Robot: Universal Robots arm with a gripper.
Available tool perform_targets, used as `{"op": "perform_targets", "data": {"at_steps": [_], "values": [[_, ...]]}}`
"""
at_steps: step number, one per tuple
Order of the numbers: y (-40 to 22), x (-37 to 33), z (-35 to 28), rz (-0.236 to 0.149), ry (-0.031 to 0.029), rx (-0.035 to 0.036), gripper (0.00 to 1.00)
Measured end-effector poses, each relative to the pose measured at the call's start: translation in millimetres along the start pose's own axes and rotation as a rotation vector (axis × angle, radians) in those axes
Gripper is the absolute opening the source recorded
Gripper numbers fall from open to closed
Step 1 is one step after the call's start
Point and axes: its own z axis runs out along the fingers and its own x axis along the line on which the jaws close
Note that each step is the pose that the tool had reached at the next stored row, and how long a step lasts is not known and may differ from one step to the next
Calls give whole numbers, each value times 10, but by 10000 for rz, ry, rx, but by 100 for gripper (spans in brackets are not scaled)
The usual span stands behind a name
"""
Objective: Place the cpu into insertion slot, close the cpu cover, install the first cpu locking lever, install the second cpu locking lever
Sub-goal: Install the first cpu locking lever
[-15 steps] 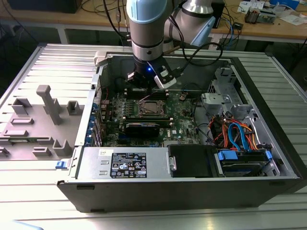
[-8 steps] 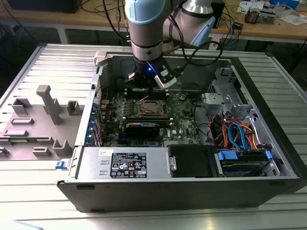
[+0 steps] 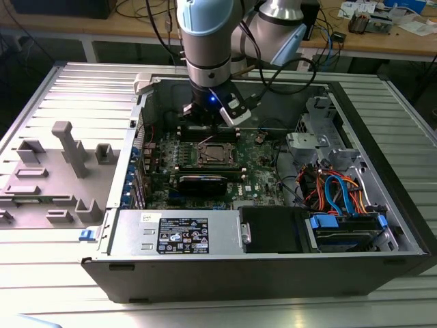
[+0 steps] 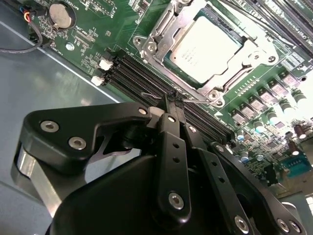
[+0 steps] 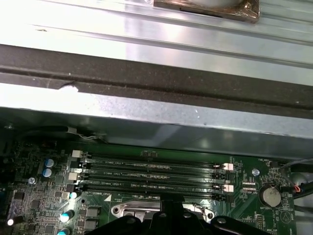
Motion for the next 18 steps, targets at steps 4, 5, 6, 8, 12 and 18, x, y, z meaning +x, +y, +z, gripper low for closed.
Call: {"op": "perform_targets", "data": {"at_steps": [4,5,6,8,12,18], "values": [[0,13,23,-43,-187,12,11],[-1,17,29,-49,-212,14,11],[-2,21,36,-55,-236,16,11],[-7,28,58,-75,-320,23,11],[-13,32,85,325,-432,93,11],[-6,34,96,680,-509,150,11]]}}
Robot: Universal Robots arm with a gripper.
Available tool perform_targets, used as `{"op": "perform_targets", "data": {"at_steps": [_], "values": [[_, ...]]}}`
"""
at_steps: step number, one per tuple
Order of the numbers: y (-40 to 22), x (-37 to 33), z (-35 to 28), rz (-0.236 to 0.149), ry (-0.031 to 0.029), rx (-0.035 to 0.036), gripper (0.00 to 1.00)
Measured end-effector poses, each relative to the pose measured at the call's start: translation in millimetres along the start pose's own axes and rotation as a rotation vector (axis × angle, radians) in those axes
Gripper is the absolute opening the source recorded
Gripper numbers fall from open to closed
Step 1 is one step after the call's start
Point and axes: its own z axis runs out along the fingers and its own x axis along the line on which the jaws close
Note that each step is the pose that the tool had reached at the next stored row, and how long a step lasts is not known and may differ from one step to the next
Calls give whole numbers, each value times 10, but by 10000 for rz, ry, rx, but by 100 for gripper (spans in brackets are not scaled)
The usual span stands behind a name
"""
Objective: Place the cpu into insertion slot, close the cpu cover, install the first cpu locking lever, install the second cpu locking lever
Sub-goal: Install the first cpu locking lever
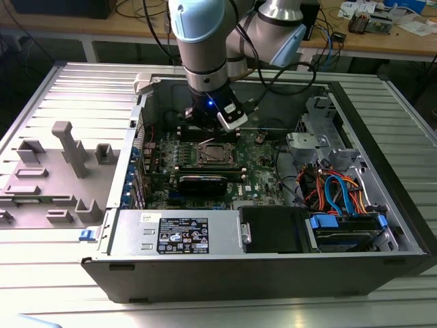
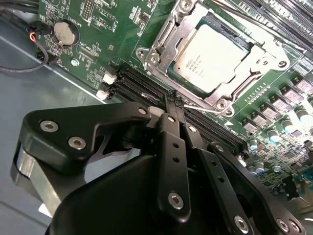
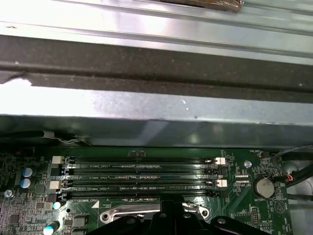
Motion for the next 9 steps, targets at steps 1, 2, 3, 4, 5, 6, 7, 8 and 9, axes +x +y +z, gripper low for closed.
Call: {"op": "perform_targets", "data": {"at_steps": [1,2,3,4,5,6,7,8,9], "values": [[0,0,0,2,0,1,11],[1,0,0,6,-1,1,11],[2,1,1,60,-13,11,11],[2,0,1,185,-40,33,11],[2,0,0,270,-58,49,11],[2,0,1,381,-81,69,11],[3,1,1,476,-102,87,11],[4,3,0,551,-118,101,11],[6,5,0,586,-125,107,11]]}}
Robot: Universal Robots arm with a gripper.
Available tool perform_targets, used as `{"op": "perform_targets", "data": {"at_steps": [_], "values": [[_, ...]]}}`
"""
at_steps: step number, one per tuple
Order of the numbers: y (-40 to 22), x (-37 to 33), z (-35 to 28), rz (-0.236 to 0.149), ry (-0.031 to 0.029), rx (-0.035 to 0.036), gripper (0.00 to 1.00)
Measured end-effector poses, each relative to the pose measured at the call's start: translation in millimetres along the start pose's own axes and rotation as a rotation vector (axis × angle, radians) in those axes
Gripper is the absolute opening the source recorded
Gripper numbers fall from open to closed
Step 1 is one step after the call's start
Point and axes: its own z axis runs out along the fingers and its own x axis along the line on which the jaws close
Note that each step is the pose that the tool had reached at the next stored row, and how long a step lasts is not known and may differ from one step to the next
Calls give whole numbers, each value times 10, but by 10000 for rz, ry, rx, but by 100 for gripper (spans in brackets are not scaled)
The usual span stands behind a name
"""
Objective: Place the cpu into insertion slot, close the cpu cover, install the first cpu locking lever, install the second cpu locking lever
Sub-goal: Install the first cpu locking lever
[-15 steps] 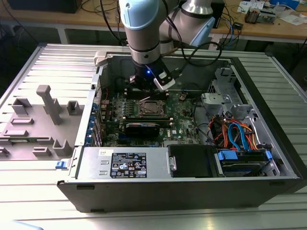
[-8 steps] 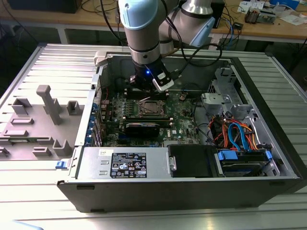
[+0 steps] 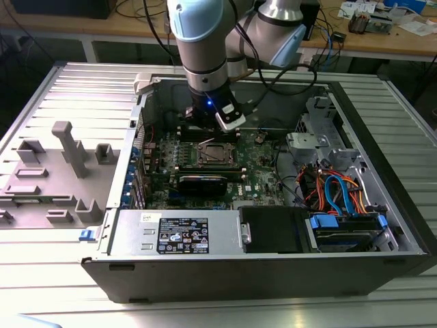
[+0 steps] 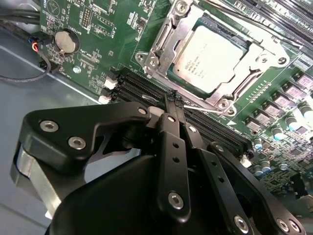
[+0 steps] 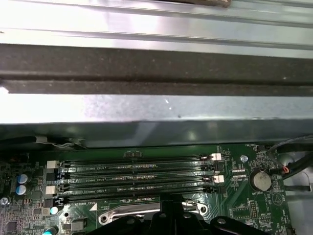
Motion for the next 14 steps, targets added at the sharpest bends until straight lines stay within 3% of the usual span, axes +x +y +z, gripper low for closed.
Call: {"op": "perform_targets", "data": {"at_steps": [5,10,14], "values": [[34,58,-3,172,-39,31,11],[35,60,-1,811,-175,149,11],[59,84,0,865,-187,158,11]]}}
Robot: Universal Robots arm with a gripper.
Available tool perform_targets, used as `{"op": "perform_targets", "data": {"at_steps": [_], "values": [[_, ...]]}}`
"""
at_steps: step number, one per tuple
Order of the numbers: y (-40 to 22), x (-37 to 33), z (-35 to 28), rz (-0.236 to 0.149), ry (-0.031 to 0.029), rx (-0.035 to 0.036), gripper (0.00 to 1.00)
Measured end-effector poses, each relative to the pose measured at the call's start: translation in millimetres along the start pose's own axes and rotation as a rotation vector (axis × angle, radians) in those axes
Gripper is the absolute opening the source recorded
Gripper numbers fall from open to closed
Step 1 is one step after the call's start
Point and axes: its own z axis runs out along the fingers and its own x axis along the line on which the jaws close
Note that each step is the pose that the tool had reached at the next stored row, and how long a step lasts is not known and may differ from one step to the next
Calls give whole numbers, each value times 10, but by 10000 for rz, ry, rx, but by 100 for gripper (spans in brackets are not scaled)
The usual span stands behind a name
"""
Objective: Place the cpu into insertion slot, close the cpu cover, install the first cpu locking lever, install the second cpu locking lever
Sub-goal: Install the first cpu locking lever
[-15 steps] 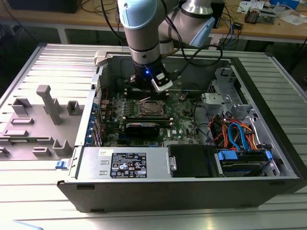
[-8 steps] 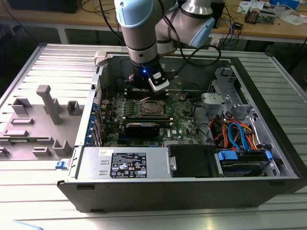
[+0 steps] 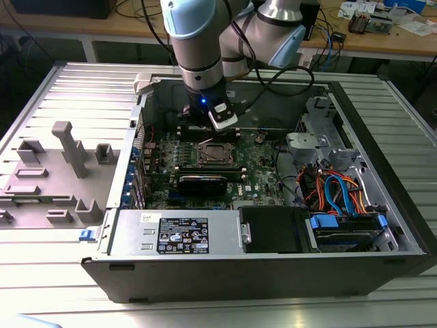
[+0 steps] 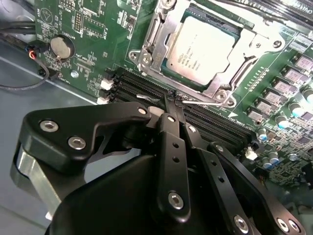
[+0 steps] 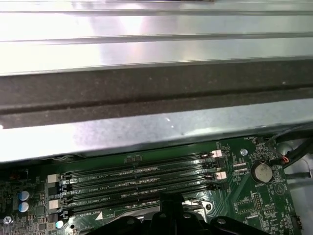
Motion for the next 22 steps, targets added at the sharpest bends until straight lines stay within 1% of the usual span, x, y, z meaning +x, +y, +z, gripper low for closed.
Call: {"op": "perform_targets", "data": {"at_steps": [3,4,5,6,7,8,10,11,13,19,22], "values": [[5,9,1,40,-10,6,11],[5,14,4,59,-33,9,11],[5,17,6,58,-74,4,11],[5,19,8,51,-129,-4,11],[3,23,13,33,-227,-20,11],[3,26,14,24,-267,-25,11],[5,36,17,38,-272,-22,11],[5,37,20,145,-296,-3,11],[6,40,22,230,-315,13,11],[16,76,21,260,-322,21,11],[13,90,33,325,-337,36,11]]}}
